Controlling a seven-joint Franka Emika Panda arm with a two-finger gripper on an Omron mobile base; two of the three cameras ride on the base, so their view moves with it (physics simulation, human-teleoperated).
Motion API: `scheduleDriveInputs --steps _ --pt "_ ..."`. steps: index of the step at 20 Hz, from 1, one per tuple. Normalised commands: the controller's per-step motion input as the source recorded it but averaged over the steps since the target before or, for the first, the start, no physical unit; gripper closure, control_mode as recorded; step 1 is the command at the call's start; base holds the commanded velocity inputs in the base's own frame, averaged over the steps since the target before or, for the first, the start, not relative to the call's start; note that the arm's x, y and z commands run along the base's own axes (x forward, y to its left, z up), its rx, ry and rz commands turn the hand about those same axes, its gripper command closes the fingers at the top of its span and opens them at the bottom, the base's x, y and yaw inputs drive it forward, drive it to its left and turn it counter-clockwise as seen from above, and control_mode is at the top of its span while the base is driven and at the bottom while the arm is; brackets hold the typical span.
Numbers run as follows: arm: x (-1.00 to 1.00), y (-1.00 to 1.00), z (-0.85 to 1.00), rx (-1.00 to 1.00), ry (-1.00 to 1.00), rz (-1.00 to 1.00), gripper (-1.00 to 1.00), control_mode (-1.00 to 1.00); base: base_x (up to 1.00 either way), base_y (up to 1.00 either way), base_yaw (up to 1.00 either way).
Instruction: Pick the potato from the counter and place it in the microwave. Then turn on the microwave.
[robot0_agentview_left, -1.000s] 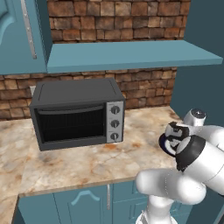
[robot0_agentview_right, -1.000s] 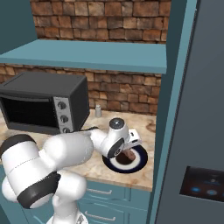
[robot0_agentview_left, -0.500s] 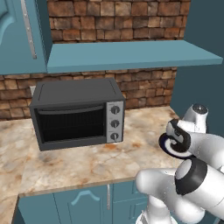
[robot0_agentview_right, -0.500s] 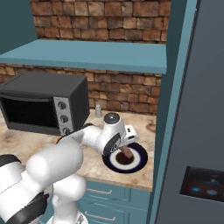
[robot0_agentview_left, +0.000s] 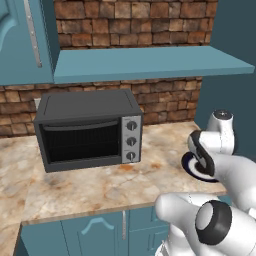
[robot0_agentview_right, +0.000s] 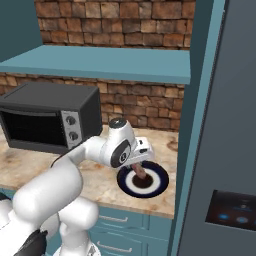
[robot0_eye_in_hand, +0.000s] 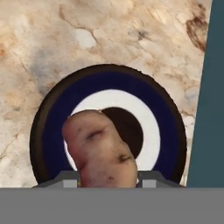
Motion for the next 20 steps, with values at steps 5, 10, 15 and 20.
scheduleDriveInputs --steps 5,10,15,20 --pt "-0.23 0.09 0.31 0.00 0.00 -0.16 1.00 -1.00 0.00 0.00 0.00" --pt "-0.21 0.09 0.32 0.00 0.00 -0.15 1.00 -1.00 0.00 0.00 0.00" --pt "-0.17 0.09 0.38 0.00 0.00 -0.11 1.00 -1.00 0.00 0.00 0.00" --pt "-0.24 0.07 0.36 0.00 0.00 -0.08 1.00 -1.00 0.00 0.00 0.00"
